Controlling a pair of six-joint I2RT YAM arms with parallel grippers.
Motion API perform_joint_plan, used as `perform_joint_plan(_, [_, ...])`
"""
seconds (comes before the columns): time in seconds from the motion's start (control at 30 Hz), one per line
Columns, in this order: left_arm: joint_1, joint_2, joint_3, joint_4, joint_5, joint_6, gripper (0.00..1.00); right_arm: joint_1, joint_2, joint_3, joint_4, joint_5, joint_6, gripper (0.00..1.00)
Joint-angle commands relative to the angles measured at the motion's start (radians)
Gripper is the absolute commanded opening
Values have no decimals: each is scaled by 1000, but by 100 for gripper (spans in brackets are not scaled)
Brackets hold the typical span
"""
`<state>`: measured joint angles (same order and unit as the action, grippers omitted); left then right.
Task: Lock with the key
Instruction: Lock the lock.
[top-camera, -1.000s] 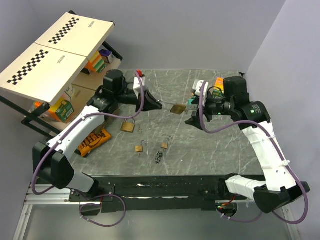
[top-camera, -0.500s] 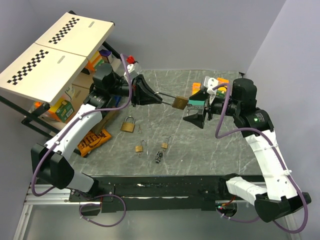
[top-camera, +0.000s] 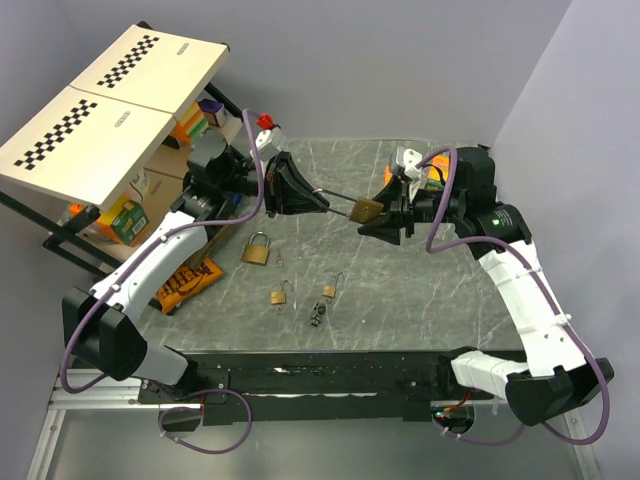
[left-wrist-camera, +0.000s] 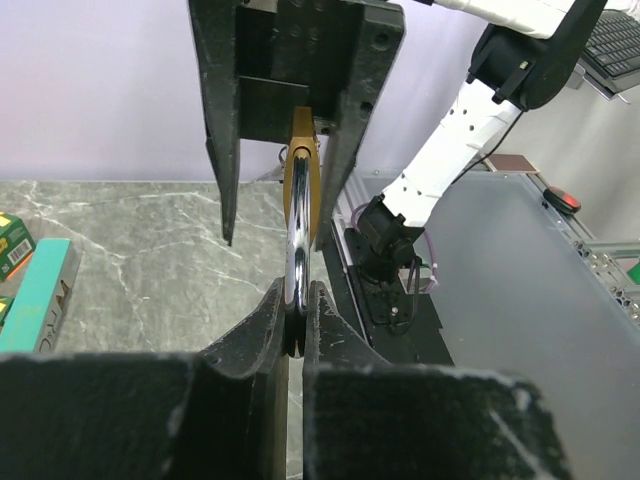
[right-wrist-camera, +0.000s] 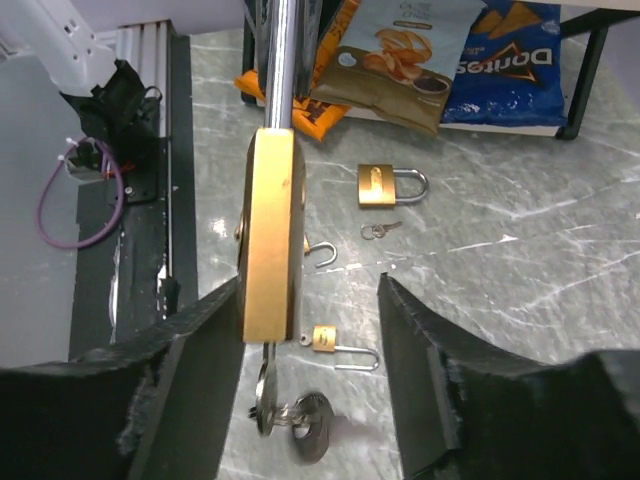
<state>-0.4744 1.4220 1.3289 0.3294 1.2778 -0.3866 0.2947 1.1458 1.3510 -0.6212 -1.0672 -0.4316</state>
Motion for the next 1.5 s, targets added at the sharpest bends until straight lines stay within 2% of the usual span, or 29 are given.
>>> perform_joint_plan(0.0, [-10, -51, 7, 49, -21, 11, 1, 14, -8, 50, 52, -51, 19, 56])
perform_joint_plan(0.2, [-20, -41, 6, 36, -37, 11, 1, 21, -3, 50, 61, -51, 25, 41])
perform_joint_plan(0.3, [-23, -40, 7, 22, -44, 15, 1, 23, -1, 50, 69, -56, 27, 28])
perform_joint_plan(0.33, [-24, -37, 7, 14, -46, 25, 1, 24, 0, 51, 69, -59, 31, 19])
perform_joint_plan(0.5, [-41, -28, 15, -61, -58, 80, 1, 30, 18, 57, 113, -109, 69, 0])
perform_joint_plan(0.77, [-67, -11, 12, -69, -57, 127, 1, 63, 71, 86, 141, -214, 151, 0])
perform_joint_plan(1.17, [-113, -6, 3, -92, -49, 135, 1, 116, 120, 71, 406, -183, 313, 0])
perform_joint_plan(1.47, [-128, 23, -7, -78, -47, 123, 1, 178, 154, 83, 472, -208, 326, 0])
